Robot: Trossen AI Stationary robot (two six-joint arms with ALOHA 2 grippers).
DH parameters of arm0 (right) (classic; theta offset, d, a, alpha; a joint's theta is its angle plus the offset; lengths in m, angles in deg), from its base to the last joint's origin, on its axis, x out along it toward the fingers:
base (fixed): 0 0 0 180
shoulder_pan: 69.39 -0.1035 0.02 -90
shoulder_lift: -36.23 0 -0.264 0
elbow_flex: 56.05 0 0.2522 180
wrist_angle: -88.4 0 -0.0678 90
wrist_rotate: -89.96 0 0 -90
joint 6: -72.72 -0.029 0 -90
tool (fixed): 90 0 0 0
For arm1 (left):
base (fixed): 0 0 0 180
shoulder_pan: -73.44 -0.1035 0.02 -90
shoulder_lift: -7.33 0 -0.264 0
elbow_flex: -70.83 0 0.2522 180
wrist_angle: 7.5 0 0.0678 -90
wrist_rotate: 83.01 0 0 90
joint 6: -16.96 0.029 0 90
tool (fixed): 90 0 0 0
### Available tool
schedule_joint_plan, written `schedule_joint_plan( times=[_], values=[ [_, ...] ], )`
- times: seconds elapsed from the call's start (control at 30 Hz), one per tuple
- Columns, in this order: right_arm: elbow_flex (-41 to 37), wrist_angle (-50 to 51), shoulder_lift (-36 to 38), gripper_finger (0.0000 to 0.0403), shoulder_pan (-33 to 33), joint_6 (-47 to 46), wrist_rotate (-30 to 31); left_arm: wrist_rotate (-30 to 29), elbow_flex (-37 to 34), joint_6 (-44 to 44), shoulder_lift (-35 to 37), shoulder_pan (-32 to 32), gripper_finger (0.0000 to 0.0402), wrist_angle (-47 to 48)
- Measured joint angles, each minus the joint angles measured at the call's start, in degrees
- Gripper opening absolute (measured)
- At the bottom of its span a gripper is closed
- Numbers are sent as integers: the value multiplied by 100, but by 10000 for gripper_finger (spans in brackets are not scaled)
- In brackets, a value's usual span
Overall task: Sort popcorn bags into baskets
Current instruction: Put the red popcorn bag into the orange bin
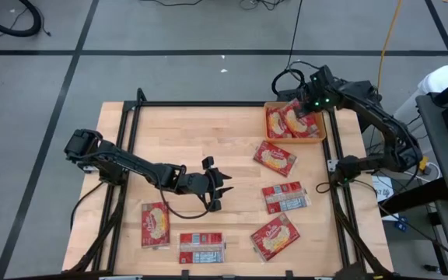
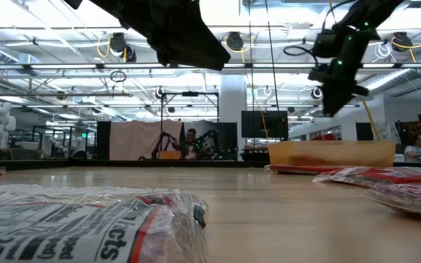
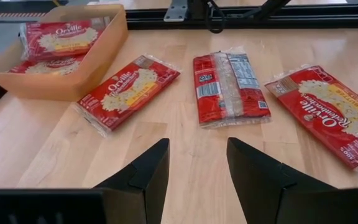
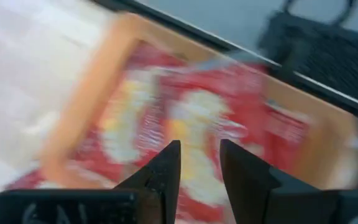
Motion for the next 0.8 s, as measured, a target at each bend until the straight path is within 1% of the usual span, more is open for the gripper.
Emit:
schedule_joint_plan(
  times=[0.07,0.17,0.27,0.37,0.47,0.53,0.63,0.8],
  values=[
    [1,-195,-68,104,-429,-133,5,4,0,13,0,-36,166,-4],
    [2,-564,-347,96,-1090,-201,224,2,0,12,0,-124,166,-4],
    [2,-732,-749,82,-1453,-151,598,0,0,-43,-1,-207,166,-5],
    [-1,-819,-1239,65,-1424,-45,766,-1,0,-103,-1,-233,166,-4],
    [-1,-952,-1652,47,-1254,4,579,0,0,-155,0,-236,166,-4],
    [-1,-1001,-1880,36,-1162,62,600,0,0,-158,-2,-236,166,-6],
    [-3,-959,-2056,22,-1053,107,1042,0,0,-189,-2,-236,166,-7],
    [-3,-761,-2066,7,-834,143,1625,-1,0,-193,-1,-236,166,-4]
  ],
)
